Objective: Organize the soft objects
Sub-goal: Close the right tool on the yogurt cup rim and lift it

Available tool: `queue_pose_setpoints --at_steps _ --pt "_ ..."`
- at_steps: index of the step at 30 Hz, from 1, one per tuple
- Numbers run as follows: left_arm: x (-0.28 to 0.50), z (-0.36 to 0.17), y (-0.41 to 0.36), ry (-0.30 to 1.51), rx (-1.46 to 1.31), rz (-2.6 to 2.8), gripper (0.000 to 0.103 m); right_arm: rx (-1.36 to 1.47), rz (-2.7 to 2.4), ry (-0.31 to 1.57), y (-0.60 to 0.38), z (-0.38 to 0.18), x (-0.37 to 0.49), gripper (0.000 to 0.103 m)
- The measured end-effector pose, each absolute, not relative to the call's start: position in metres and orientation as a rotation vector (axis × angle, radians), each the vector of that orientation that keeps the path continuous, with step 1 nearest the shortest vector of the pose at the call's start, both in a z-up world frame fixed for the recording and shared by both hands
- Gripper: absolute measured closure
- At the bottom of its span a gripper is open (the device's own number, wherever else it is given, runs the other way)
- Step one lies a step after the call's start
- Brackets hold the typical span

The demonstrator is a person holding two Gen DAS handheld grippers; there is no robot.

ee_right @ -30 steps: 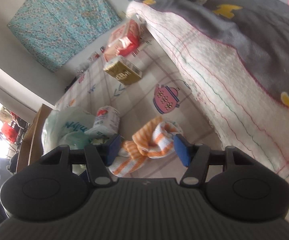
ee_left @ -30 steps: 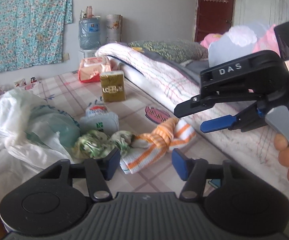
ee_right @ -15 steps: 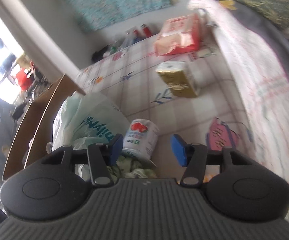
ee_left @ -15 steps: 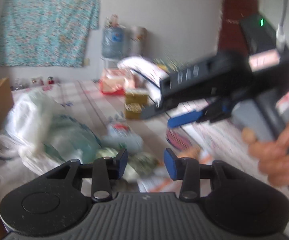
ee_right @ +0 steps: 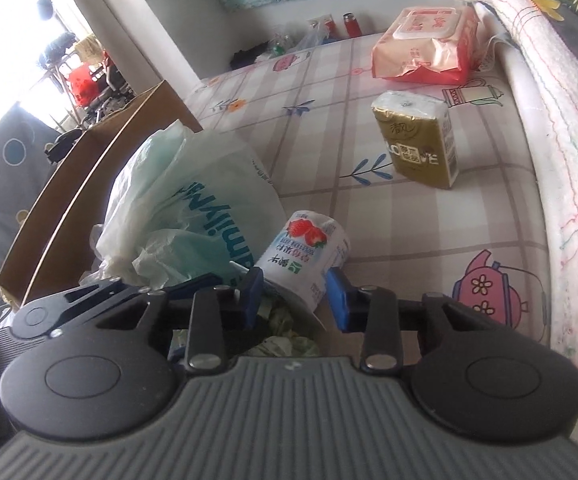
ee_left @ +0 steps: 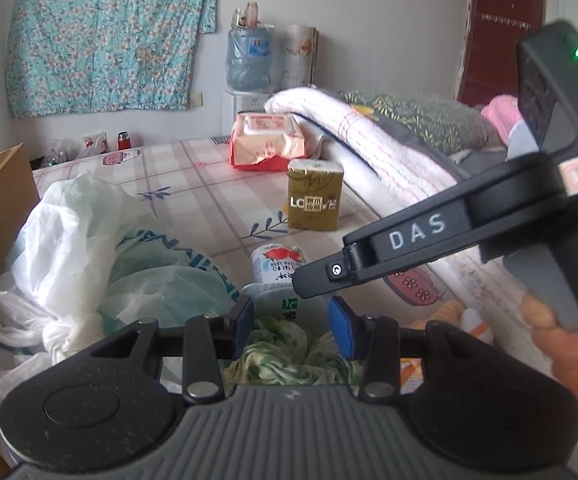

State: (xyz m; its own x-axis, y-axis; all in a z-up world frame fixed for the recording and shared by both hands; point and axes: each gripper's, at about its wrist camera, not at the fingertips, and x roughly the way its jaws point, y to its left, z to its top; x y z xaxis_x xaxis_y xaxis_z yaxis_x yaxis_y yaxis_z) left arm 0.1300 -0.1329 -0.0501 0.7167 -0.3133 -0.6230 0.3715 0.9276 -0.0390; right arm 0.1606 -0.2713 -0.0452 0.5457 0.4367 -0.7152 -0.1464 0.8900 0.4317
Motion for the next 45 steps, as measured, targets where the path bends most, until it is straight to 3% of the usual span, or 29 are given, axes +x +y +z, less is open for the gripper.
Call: queue_pose_setpoints --at_steps 11,17,25,45 --pt "0.149 -0.051 -0.143 0.703 0.169 -0.373 0.053 0.455 0.389 0.967 -0.275 -0.058 0.170 0.083" --pt "0.165 -0.045 -0.149 0.716 0.146 -0.378 0.049 0.597 0.374 0.957 -0.296 -0.061 0.179 0.084" --pt "0.190 -0.046 -0.160 0.736 0.169 -0.365 0.036 0.727 0.333 0.919 -0.317 -0.063 0.195 0.083" --pt "0.222 -0.040 -0.158 0.795 0.027 -0.336 0.039 1.014 0.271 0.887 -0.342 -0.078 0.212 0.080"
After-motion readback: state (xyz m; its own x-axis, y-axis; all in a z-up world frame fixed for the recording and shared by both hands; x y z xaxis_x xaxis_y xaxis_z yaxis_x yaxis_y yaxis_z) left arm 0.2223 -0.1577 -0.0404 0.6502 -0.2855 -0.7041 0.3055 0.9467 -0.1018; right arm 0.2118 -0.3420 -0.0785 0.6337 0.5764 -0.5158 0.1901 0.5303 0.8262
